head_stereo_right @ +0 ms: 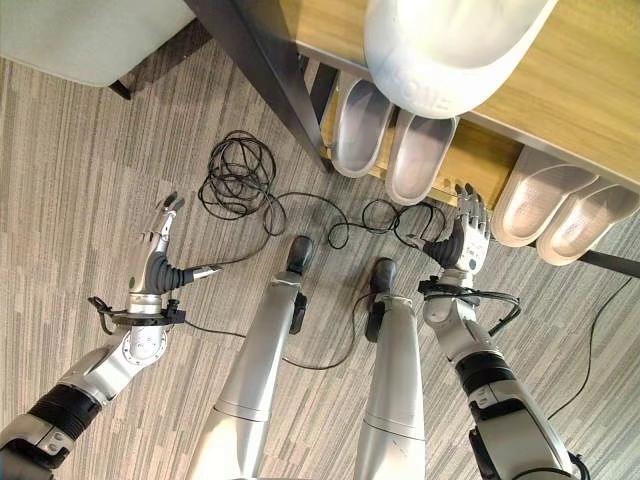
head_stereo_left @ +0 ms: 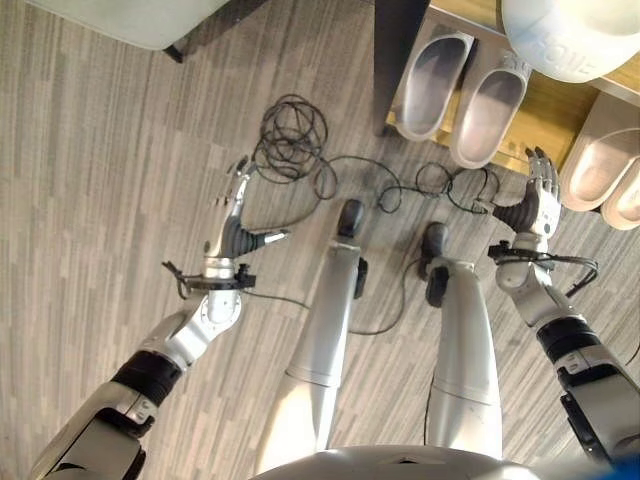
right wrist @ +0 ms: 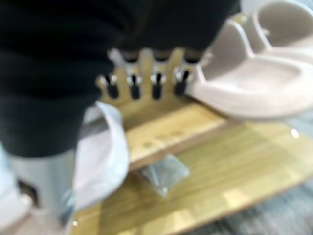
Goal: Arrange the slippers neatly on the shoe rack.
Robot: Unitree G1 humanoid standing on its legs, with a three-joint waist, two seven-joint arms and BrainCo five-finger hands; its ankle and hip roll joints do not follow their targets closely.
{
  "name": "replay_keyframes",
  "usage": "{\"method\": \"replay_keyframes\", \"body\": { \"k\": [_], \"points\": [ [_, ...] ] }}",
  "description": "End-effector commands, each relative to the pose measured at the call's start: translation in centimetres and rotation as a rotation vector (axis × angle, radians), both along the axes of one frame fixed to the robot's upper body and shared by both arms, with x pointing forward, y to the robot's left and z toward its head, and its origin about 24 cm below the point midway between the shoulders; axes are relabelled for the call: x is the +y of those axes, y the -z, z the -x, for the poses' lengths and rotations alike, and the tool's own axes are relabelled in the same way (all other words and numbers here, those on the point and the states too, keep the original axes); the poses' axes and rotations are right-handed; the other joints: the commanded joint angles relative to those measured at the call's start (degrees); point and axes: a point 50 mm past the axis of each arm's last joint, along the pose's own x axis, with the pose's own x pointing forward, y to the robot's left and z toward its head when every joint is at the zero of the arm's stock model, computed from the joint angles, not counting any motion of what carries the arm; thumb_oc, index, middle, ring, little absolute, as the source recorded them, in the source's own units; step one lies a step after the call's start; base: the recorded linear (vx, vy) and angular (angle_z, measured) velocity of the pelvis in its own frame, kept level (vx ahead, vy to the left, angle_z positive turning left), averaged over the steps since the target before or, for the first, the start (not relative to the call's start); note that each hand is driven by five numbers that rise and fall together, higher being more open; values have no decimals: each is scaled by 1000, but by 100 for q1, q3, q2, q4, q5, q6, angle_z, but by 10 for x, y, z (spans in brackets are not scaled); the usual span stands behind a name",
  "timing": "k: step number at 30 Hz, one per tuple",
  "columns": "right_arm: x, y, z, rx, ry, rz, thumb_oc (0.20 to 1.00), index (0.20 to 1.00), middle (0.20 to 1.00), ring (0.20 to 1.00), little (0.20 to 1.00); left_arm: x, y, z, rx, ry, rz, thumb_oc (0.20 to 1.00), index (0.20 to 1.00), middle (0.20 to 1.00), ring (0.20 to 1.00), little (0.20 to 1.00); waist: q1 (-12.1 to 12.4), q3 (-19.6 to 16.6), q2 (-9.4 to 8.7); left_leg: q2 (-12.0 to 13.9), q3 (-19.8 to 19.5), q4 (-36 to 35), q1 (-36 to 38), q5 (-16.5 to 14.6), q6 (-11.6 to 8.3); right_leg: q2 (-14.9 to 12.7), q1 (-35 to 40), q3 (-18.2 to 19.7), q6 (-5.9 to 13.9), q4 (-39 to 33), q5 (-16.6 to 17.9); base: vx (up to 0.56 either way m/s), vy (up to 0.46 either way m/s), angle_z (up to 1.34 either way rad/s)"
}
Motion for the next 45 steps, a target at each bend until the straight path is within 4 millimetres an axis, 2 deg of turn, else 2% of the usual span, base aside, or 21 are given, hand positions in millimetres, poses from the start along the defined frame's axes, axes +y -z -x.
{"method": "replay_keyframes", "body": {
  "k": [1,5,12,23,32,45],
  "points": [
    [-11,-21,-1,-84,34,90,1000,1000,1000,1000,1000,7,6,13,-9,-9,-36,1000,1000,1000,1000,1000,40,-223,250,59,90,-917,-117,177,193,147,172,82,-85,-430,194,0,0,0],
    [-14,-28,-3,-76,44,162,1000,1000,1000,1000,1000,10,4,13,-14,-15,-39,1000,1000,1000,1000,1000,44,-222,238,58,79,-916,-133,166,195,169,170,79,-88,-427,174,0,0,0],
    [-17,-29,-4,-29,45,250,1000,1000,1000,1000,1000,14,3,17,-13,-19,-40,1000,1000,1000,1000,1000,71,-205,236,38,56,-877,-163,164,188,167,155,65,-81,-402,155,0,0,0],
    [-14,-21,-6,36,28,260,1000,1000,1000,1000,1000,12,5,18,5,-8,-28,1000,1000,1000,1000,1000,98,-189,242,26,70,-810,-196,145,192,175,116,59,-87,-338,141,0,0,0],
    [-18,-24,-17,74,69,262,1000,1000,1000,1000,1000,11,1,15,0,3,-17,1000,1000,1000,1000,1000,148,-166,249,18,89,-839,-182,154,196,168,102,77,-94,-334,125,0,0,0],
    [-12,-34,-32,86,84,274,1000,1000,1000,1000,1000,9,-2,12,-8,17,-10,1000,1000,1000,1000,1000,244,-131,285,-17,94,-830,-180,156,200,161,116,71,-111,-323,110,1,0,0]
  ]
}}
